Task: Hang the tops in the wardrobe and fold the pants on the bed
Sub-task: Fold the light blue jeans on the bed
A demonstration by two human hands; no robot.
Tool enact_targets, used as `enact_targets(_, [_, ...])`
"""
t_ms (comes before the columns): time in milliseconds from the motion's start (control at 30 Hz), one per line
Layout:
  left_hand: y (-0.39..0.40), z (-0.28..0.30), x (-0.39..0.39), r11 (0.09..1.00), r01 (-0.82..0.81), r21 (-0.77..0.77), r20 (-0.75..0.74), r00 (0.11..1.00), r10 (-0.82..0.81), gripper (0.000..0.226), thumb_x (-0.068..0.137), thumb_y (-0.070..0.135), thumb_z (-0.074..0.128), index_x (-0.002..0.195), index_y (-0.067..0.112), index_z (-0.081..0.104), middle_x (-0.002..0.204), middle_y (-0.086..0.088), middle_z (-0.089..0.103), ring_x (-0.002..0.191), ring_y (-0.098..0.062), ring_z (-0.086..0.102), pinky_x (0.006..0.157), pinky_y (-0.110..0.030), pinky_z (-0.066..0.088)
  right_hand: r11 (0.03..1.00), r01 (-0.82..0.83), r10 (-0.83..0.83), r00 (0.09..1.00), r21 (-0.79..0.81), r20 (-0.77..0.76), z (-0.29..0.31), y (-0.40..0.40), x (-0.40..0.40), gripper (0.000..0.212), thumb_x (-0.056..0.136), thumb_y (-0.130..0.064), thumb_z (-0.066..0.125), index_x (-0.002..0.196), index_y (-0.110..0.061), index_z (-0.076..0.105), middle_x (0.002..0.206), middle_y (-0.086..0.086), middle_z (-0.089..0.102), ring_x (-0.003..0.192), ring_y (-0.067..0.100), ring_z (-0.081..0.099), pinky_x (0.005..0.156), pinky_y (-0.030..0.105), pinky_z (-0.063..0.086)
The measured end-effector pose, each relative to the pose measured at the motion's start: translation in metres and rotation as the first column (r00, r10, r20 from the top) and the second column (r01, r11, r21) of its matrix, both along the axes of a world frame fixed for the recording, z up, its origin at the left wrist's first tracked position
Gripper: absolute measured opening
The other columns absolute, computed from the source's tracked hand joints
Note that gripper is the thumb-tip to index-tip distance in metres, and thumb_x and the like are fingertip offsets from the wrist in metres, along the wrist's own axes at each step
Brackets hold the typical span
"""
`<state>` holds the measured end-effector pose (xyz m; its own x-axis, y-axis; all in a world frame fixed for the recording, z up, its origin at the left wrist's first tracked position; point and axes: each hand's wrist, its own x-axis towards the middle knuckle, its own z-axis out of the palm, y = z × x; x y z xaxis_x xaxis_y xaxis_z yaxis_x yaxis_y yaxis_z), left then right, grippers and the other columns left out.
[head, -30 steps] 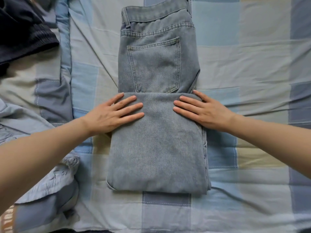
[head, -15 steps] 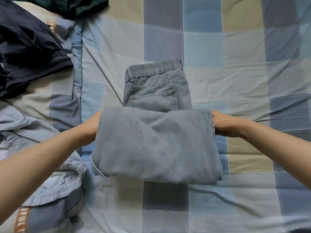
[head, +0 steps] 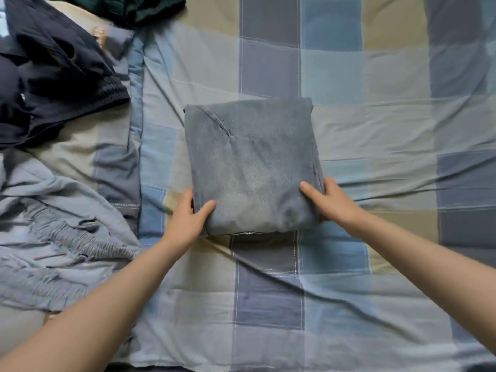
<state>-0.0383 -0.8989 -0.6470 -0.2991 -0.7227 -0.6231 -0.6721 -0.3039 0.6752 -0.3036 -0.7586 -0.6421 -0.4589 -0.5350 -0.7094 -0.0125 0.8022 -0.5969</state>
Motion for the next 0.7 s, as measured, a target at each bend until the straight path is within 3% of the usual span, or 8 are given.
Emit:
enact_targets(100, [0.002, 0.017, -0.011, 0.984, -0.032, -0.177, -0.145, 0.989, 0.006, 0.021, 0.098, 0.008, 0.054, 0.118, 0.009, 0.060, 0.108, 0.003, 0.067, 0.102, -0.005, 0.062, 0.086, -0.012, 0.045, 0.970, -0.130, 0.058, 0.944, -0.205, -0.325, 0.010, 0.002, 0.009, 0.023, 0.094, -0.029, 0.057, 0.105, -0.010, 0.050, 0.094, -0.010, 0.055, 0.086, 0.003, 0.048, 0.075, 0.021, 0.037])
enact_targets(167, [-0.007, 0.027, -0.016, 0.977, -0.098, -0.188, -0.273, 0.961, 0.043, 0.018, 0.099, 0.011, 0.052, 0.109, 0.020, 0.064, 0.097, 0.017, 0.070, 0.090, 0.009, 0.061, 0.077, -0.006, 0.044, 0.934, -0.092, -0.051, 0.923, -0.346, -0.383, 0.017, -0.001, 0.008, 0.012, 0.097, -0.021, 0.054, 0.092, -0.014, 0.046, 0.078, -0.015, 0.050, 0.068, -0.004, 0.043, 0.063, 0.012, 0.035])
enact_targets(267, [-0.012, 0.024, -0.016, 0.978, -0.150, -0.143, -0.327, 0.940, 0.096, 0.023, 0.097, 0.015, 0.056, 0.116, 0.028, 0.061, 0.102, 0.017, 0.070, 0.094, 0.007, 0.062, 0.079, -0.009, 0.046, 0.926, 0.012, -0.158, 0.920, -0.379, -0.358, 0.013, -0.001, 0.003, 0.012, 0.098, -0.018, 0.050, 0.091, -0.009, 0.048, 0.079, -0.008, 0.052, 0.068, -0.003, 0.044, 0.065, 0.013, 0.035])
enact_targets(400, [0.011, 0.003, -0.001, 0.998, -0.041, -0.045, -0.101, 0.994, 0.036, 0.068, 0.080, -0.005, 0.072, 0.139, 0.012, 0.044, 0.122, -0.003, 0.059, 0.108, -0.015, 0.060, 0.092, -0.027, 0.051, 0.964, 0.105, -0.162, 0.960, -0.243, -0.229, -0.006, 0.003, 0.006, 0.024, 0.098, -0.023, 0.051, 0.108, -0.001, 0.054, 0.103, 0.007, 0.059, 0.096, 0.016, 0.053, 0.084, 0.030, 0.041])
enact_targets(467, [0.018, -0.006, 0.006, 0.996, -0.045, -0.083, -0.063, 0.997, 0.039, 0.061, 0.076, -0.016, 0.067, 0.132, 0.002, 0.048, 0.124, -0.011, 0.060, 0.114, -0.021, 0.060, 0.099, -0.029, 0.049, 0.967, 0.064, -0.126, 0.961, -0.247, -0.247, -0.009, 0.004, 0.007, 0.019, 0.098, -0.022, 0.051, 0.106, -0.005, 0.053, 0.103, 0.003, 0.058, 0.097, 0.012, 0.052, 0.084, 0.025, 0.040])
enact_targets(567, [0.016, -0.009, 0.012, 0.985, -0.170, -0.044, -0.140, 0.977, 0.162, 0.052, 0.070, -0.030, 0.059, 0.110, 0.004, 0.058, 0.104, -0.005, 0.067, 0.096, -0.011, 0.066, 0.080, -0.011, 0.051, 0.947, -0.012, -0.071, 0.966, -0.322, -0.248, -0.008, 0.008, 0.004, 0.006, 0.099, -0.018, 0.050, 0.099, -0.012, 0.051, 0.092, -0.007, 0.055, 0.084, 0.001, 0.049, 0.073, 0.010, 0.037])
enact_targets(633, [0.016, -0.009, 0.019, 0.977, -0.214, 0.018, -0.168, 0.962, 0.214, 0.052, 0.064, -0.032, 0.062, 0.096, 0.009, 0.062, 0.089, 0.001, 0.070, 0.082, -0.004, 0.068, 0.072, -0.011, 0.052, 0.937, -0.045, -0.034, 0.975, -0.345, -0.219, -0.007, 0.013, 0.000, 0.005, 0.098, -0.017, 0.051, 0.100, -0.013, 0.053, 0.090, -0.012, 0.057, 0.078, -0.007, 0.050, 0.073, 0.004, 0.037])
enact_targets(700, [0.019, -0.010, 0.029, 0.977, -0.198, 0.074, -0.148, 0.967, 0.207, 0.049, 0.062, -0.031, 0.066, 0.085, 0.012, 0.062, 0.077, 0.001, 0.069, 0.074, -0.009, 0.065, 0.068, -0.015, 0.053, 0.946, -0.082, 0.019, 0.979, -0.312, -0.202, -0.010, 0.019, -0.004, 0.003, 0.098, -0.017, 0.051, 0.096, -0.017, 0.054, 0.084, -0.018, 0.058, 0.075, -0.012, 0.051, 0.072, 0.005, 0.037])
